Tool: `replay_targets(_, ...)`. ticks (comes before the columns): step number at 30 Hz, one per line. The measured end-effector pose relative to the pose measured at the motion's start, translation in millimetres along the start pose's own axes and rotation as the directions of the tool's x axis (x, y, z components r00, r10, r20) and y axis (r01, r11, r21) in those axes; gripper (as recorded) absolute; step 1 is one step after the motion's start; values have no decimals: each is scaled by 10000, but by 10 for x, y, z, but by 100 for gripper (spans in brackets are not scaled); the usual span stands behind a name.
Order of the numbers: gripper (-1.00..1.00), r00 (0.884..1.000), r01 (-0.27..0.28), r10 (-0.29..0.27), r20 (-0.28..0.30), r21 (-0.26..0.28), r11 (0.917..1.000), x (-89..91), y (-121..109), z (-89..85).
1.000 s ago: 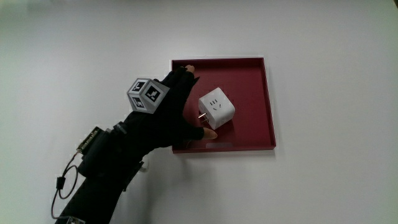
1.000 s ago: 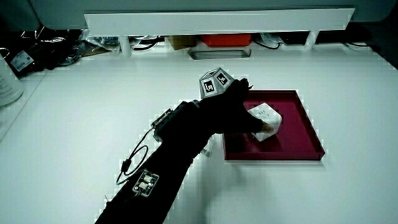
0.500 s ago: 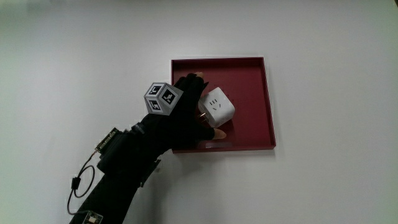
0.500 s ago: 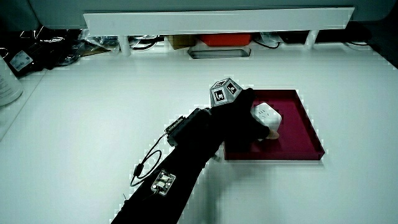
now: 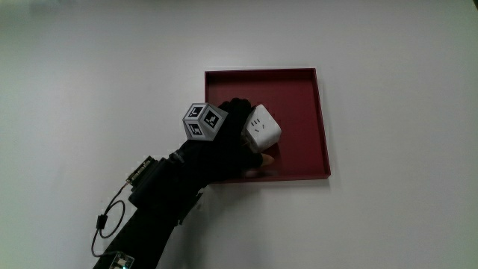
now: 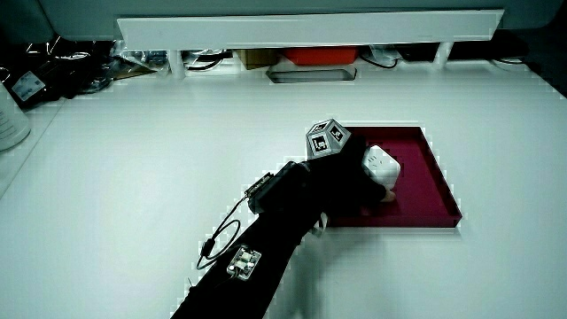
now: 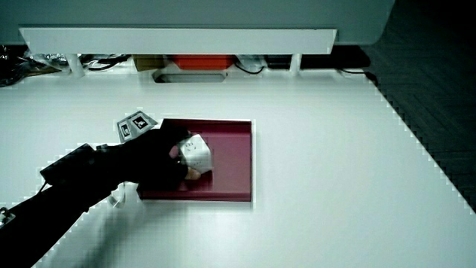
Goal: Pick socket
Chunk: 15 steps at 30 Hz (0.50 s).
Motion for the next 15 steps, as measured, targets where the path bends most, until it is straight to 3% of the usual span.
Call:
replay_targets(8,48,9984,-170,144,547,481,9987,-47,-18,22)
replay_targets(15,76,9983,-460,437,394,600,9971,-9,-6,-35)
